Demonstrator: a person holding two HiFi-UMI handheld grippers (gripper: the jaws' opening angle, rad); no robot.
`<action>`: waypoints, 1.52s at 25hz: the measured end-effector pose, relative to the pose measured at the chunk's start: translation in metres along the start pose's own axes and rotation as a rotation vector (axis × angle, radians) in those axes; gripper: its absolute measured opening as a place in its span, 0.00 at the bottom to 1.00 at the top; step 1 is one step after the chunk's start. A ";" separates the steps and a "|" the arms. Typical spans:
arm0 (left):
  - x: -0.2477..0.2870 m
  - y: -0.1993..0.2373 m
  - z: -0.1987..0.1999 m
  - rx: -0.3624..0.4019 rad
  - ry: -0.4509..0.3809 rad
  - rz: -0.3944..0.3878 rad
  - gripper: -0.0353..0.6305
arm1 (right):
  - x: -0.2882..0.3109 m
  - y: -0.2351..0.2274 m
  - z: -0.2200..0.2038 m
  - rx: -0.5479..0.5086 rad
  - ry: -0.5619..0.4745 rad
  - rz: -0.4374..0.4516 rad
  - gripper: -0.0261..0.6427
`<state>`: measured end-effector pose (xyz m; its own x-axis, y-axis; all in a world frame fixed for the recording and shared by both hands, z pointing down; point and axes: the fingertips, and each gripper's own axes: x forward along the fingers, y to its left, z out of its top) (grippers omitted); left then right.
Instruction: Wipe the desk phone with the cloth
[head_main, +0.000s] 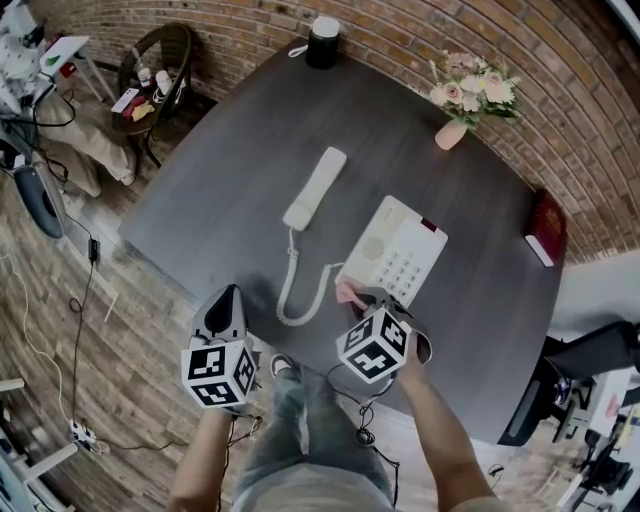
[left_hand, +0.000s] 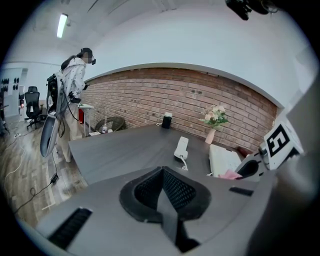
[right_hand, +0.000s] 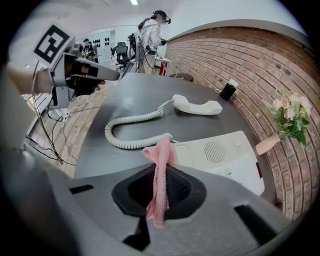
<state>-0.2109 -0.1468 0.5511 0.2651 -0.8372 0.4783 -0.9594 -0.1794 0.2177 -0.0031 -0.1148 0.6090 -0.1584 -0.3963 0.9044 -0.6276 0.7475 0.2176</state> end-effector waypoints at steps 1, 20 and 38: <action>-0.001 -0.001 -0.001 0.001 0.001 -0.002 0.05 | 0.000 0.002 0.000 0.001 0.000 0.002 0.07; 0.008 -0.057 0.029 0.048 -0.042 -0.105 0.05 | -0.058 -0.032 -0.018 0.051 -0.044 -0.091 0.07; 0.056 -0.116 0.058 0.054 -0.052 -0.169 0.05 | -0.079 -0.120 -0.038 0.021 -0.043 -0.156 0.07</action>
<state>-0.0901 -0.2027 0.5029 0.4195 -0.8179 0.3939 -0.9055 -0.3465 0.2448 0.1137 -0.1533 0.5250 -0.0900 -0.5292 0.8437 -0.6630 0.6640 0.3458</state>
